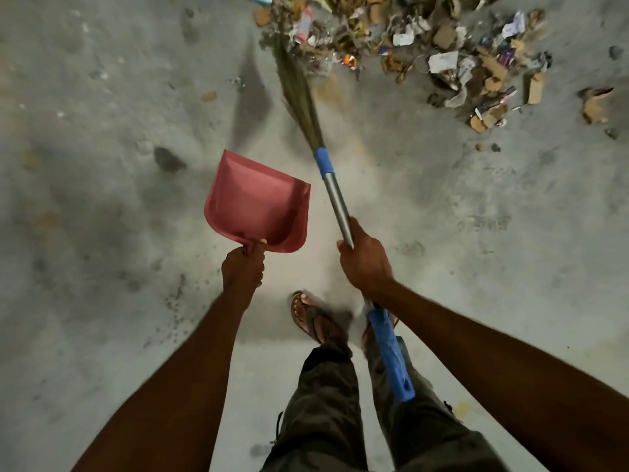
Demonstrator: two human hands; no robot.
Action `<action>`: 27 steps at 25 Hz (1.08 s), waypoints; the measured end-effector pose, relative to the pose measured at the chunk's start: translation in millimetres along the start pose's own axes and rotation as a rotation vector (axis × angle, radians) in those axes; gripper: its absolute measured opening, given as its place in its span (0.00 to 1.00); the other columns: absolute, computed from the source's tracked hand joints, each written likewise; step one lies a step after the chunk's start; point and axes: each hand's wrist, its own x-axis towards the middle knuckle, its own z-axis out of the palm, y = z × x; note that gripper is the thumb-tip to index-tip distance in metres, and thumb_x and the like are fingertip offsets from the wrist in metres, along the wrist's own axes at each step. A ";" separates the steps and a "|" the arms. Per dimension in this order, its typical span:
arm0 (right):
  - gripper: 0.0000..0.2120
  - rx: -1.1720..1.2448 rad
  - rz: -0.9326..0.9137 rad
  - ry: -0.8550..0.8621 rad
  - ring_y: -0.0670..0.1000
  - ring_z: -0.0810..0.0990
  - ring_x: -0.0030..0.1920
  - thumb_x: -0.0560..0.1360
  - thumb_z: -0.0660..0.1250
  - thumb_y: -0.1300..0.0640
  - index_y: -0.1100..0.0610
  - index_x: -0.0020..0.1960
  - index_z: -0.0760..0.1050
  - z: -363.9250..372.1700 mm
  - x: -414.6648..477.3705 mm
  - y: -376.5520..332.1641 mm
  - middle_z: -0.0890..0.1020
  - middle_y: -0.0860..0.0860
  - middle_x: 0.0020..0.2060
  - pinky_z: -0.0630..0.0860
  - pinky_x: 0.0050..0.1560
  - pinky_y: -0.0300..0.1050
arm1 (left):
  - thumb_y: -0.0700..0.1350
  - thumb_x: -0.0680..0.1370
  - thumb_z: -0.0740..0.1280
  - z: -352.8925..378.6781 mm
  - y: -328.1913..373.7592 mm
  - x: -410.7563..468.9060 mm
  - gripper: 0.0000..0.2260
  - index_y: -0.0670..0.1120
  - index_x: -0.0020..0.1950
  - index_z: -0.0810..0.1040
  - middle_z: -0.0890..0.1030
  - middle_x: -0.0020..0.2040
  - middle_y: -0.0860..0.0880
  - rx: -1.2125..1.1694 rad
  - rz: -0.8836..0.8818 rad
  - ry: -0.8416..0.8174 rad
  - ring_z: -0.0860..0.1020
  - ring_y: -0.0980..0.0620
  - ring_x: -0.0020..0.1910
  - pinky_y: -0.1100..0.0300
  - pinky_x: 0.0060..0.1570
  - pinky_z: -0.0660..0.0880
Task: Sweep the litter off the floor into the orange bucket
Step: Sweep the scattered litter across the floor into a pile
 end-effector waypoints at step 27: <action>0.33 -0.828 -0.438 -0.163 0.61 0.81 0.53 0.84 0.57 0.60 0.55 0.84 0.44 112.4 117.9 -201.7 0.76 0.59 0.61 0.74 0.42 0.53 | 0.52 0.79 0.72 -134.2 -27.2 93.9 0.16 0.42 0.39 0.76 0.73 0.30 0.48 -0.296 -0.126 0.202 0.68 0.52 0.24 0.63 0.22 0.64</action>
